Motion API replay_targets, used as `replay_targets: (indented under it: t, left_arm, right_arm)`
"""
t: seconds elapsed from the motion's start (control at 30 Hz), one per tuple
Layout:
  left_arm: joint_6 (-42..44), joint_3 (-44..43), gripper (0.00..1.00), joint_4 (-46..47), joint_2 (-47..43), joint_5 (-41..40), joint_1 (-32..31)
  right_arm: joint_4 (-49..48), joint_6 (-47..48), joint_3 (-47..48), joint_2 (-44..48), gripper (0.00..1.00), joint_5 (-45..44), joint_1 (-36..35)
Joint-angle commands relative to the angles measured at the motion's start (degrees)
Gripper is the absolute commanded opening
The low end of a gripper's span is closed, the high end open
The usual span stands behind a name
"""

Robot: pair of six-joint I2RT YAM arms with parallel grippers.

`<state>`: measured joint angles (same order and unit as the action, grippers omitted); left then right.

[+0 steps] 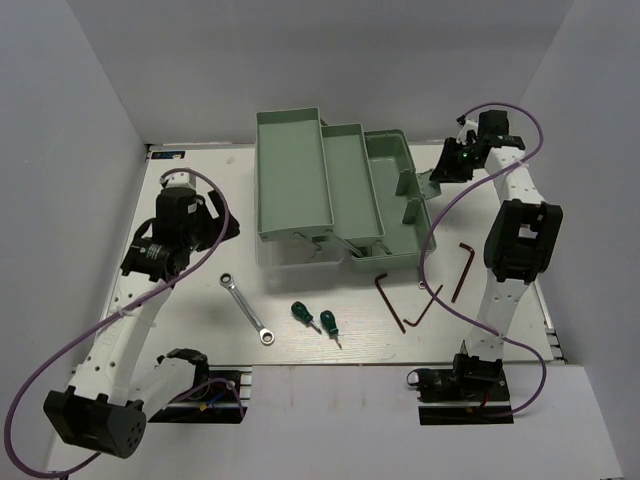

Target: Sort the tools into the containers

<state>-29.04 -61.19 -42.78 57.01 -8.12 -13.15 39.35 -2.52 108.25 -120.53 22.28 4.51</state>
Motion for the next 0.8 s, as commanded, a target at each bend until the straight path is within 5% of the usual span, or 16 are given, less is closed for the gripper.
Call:
replay_targets:
  t: [0.0, 0.17, 0.27, 0.37, 0.4, 0.43, 0.6, 0.7, 0.73, 0.77]
  left_arm:
    - [5.56, 3.17, 0.95, 2.35, -3.48, 12.05, -0.39]
    - [10.84, 7.74, 0.73, 5.52, -9.54, 24.19, -0.39]
    - [12.07, 9.76, 0.50, 5.52, -11.57, 28.59, -0.39]
    - [12.07, 12.13, 0.40, 6.05, -15.26, 31.23, -0.39]
    - [12.07, 12.67, 0.40, 6.05, -16.14, 31.24, -0.39]
    - [11.55, 13.28, 0.42, 6.66, -17.54, 32.45, -0.39]
    - [11.02, 17.59, 0.71, 8.77, -18.69, 35.01, -0.39]
    - [10.50, 19.43, 0.72, 9.30, -19.30, 35.72, -0.39]
    - [10.49, 20.14, 0.72, 9.30, -19.31, 36.33, -0.39]
    - [9.97, 20.14, 0.72, 9.91, -20.09, 36.33, -0.39]
  right_arm:
    - [0.81, 0.67, 1.19, 3.70, 0.51, -2.31, -0.74]
    - [-4.96, 7.61, -14.85, 18.62, 0.91, -15.83, -0.03]
    - [-7.27, 12.10, -29.00, 29.61, 0.91, -15.87, 0.49]
    - [-9.81, 15.53, -45.11, 41.23, 0.37, -13.50, 1.46]
    - [-10.61, 16.23, -48.27, 43.95, 0.09, -12.97, 1.38]
    - [-11.83, 18.58, -53.61, 45.98, 0.00, -10.62, 1.55]
    - [-11.13, 20.90, -66.48, 56.81, 0.03, -3.39, -0.03]
    - [-13.32, 17.92, -69.13, 55.32, 0.16, -4.53, -0.82]
    - [-14.12, 17.04, -69.48, 55.23, 0.30, -4.70, -1.26]
    - [-15.00, 15.46, -70.18, 54.97, 0.33, -5.31, -1.70]
